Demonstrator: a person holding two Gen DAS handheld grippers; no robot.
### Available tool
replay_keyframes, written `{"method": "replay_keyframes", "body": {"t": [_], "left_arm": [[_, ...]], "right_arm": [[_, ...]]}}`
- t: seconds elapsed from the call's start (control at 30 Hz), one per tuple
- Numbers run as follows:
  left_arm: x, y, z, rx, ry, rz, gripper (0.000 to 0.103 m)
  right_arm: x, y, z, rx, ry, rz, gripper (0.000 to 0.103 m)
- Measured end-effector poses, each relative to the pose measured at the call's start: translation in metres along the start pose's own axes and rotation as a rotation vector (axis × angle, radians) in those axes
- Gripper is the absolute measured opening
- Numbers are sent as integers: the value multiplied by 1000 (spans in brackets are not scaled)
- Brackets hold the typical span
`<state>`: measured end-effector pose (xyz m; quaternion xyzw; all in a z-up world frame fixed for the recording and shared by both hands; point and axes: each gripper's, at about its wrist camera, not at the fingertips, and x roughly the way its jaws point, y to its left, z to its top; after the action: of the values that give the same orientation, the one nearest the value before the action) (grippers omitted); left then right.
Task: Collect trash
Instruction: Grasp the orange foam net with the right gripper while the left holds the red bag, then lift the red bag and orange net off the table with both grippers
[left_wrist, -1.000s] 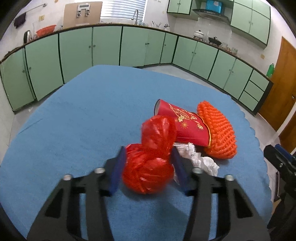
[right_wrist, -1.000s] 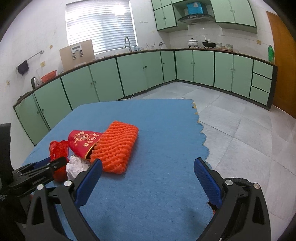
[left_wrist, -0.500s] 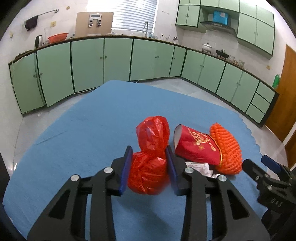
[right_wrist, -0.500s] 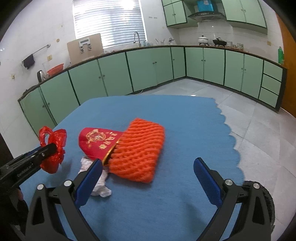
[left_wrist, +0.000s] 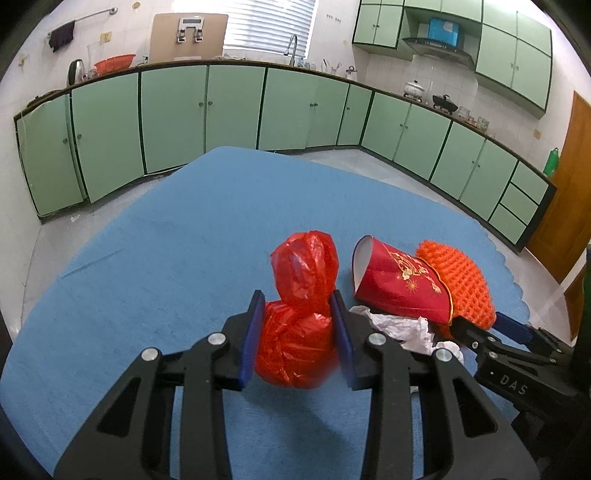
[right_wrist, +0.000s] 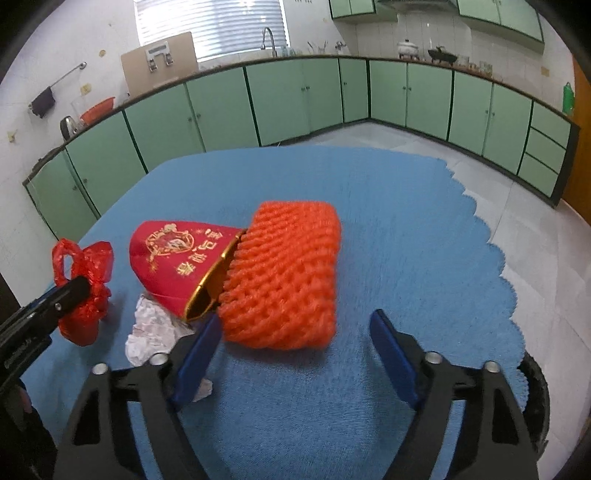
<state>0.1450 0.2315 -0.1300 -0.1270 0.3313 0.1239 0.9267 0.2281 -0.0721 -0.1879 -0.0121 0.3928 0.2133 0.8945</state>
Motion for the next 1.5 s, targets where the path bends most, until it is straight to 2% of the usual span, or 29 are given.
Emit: {"method": "replay_keyframes", "body": {"t": [0.1, 0.23, 0.37, 0.87, 1.5], "left_arm": [[1, 1, 1, 1, 3, -2, 34], [2, 2, 0, 6, 4, -5, 34], [1, 1, 1, 12, 0, -10, 34], [-19, -9, 3, 42, -35, -57, 34], [-65, -60, 7, 113, -86, -151, 31]], "right_arm": [[2, 1, 0, -10, 13, 26, 56], [-8, 1, -2, 6, -26, 58, 41], [-18, -2, -2, 1, -62, 76, 19], [-67, -11, 0, -41, -155, 96, 17], [-144, -34, 2, -48, -269, 111, 17]]}}
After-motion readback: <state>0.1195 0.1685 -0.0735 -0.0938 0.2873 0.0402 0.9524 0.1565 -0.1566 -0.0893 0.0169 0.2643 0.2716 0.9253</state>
